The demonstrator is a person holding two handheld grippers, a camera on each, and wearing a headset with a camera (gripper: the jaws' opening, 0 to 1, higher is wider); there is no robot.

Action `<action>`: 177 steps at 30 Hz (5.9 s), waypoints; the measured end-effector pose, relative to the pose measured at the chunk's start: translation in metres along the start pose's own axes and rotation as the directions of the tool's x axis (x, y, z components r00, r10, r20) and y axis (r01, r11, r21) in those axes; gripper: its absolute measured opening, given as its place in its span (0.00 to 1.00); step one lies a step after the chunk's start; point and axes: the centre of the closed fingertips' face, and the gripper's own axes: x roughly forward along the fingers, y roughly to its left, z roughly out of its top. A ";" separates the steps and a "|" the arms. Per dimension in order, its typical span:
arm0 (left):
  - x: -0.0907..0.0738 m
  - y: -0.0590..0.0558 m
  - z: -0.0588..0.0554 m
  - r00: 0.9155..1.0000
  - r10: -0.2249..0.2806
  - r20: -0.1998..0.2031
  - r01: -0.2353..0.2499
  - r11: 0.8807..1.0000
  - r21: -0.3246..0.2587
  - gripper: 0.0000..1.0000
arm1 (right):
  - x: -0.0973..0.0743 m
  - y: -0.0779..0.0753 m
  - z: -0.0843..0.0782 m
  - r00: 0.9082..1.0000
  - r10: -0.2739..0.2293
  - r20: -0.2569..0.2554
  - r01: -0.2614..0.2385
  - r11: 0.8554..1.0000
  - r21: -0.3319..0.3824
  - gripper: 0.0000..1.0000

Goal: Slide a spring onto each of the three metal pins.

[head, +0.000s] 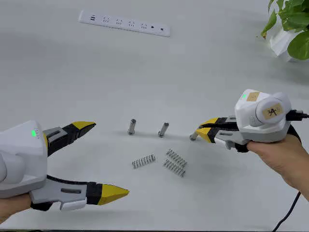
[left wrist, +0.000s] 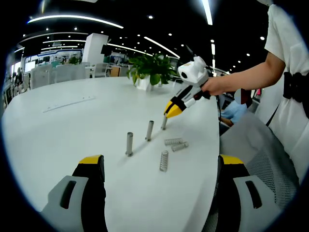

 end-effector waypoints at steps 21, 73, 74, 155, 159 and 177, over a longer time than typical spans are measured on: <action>0.002 -0.001 0.002 1.000 -0.006 0.002 0.006 1.000 0.001 0.96 | 0.000 -0.002 -0.004 1.000 0.004 -0.001 -0.004 1.000 0.014 0.07; -0.011 -0.004 0.014 0.999 0.018 -0.033 -0.015 0.996 0.088 0.97 | -0.058 0.015 -0.012 0.986 0.025 0.165 -0.026 1.000 0.002 0.70; -0.012 -0.004 0.015 0.999 0.020 -0.035 -0.017 0.996 0.089 0.97 | -0.059 0.016 -0.013 0.985 0.028 0.170 -0.028 1.000 0.000 0.72; 0.075 -0.001 -0.066 0.786 0.133 -0.604 0.053 0.958 0.281 0.08 | -0.085 0.033 -0.057 0.960 0.063 0.272 -0.073 0.997 0.027 0.90; 0.075 -0.001 -0.067 0.782 0.130 -0.609 0.057 0.959 0.278 0.08 | -0.085 0.033 -0.058 0.961 0.061 0.271 -0.073 0.997 0.031 0.89; 0.074 -0.002 -0.067 0.763 0.108 -0.637 0.075 0.964 0.254 0.07 | -0.084 0.037 -0.059 0.961 0.062 0.271 -0.076 0.996 0.040 0.88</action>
